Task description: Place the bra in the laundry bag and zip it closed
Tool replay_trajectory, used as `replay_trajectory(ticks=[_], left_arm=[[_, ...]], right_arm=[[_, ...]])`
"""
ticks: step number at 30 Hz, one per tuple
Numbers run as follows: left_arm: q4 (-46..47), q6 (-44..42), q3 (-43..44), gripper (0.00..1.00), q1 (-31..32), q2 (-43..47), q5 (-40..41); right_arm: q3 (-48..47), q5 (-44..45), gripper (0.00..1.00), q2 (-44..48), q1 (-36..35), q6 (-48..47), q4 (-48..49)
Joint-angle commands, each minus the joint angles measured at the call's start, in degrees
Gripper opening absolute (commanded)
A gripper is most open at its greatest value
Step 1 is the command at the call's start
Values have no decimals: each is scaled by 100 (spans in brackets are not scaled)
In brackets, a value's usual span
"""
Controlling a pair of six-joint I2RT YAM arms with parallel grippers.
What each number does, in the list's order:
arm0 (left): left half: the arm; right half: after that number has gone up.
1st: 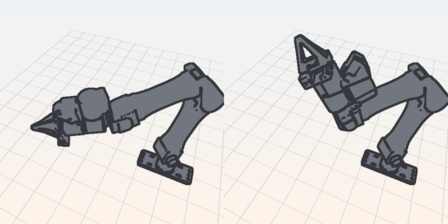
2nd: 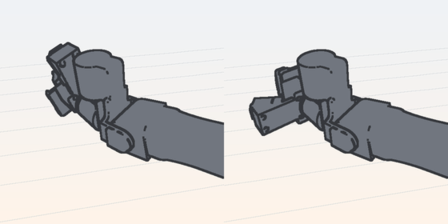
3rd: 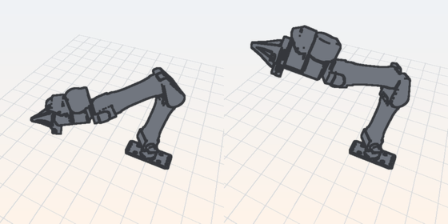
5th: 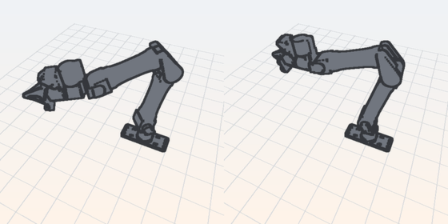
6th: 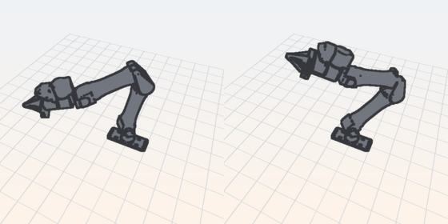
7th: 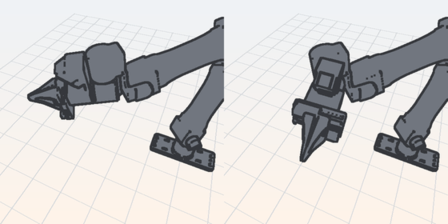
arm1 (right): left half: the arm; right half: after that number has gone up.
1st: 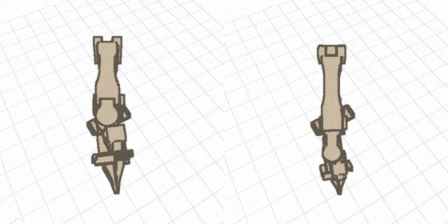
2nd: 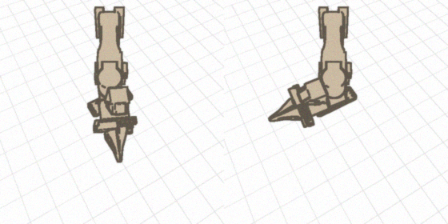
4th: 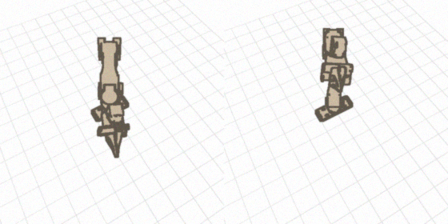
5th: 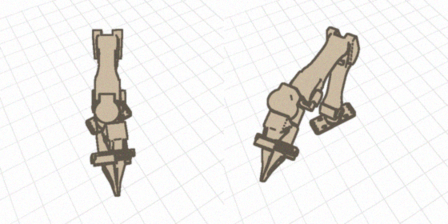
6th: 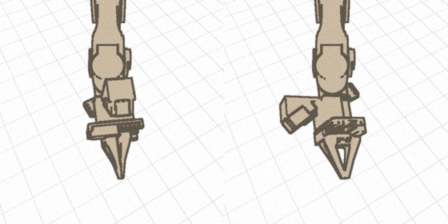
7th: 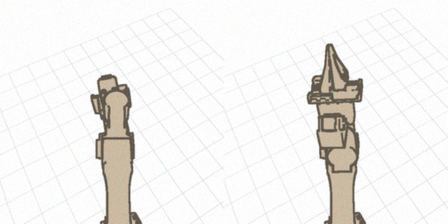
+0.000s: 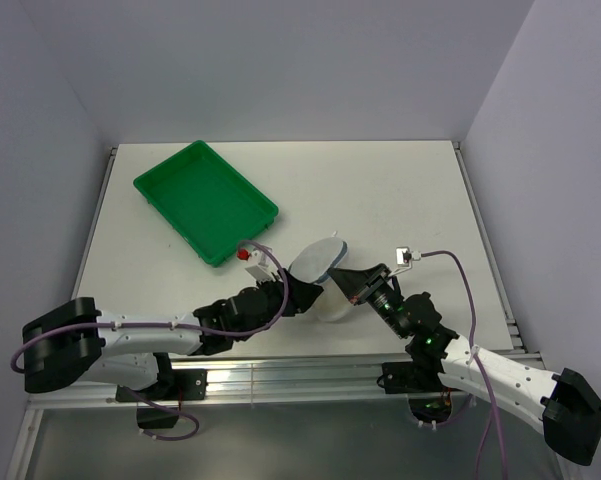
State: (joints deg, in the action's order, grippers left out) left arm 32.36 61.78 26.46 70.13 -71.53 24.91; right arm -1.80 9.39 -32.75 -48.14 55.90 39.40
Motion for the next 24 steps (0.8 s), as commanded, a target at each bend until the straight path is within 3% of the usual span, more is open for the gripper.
replay_trajectory(ticks=[1, 10, 18, 24], left_arm=[[394, 141, -9, 53, 62, -72, 225], [736, -52, -62, 43, 150, -10, 471], [1238, -236, -53, 41, 229, -116, 498], [1220, -263, 0, 27, 264, -125, 489]], right_arm=[[699, -33, 0, 58, -29, 26, 385], [725, -51, 0, 50, -29, 53, 437], [725, -95, 0, 23, -29, 61, 455], [717, -112, 0, -12, -29, 61, 508]])
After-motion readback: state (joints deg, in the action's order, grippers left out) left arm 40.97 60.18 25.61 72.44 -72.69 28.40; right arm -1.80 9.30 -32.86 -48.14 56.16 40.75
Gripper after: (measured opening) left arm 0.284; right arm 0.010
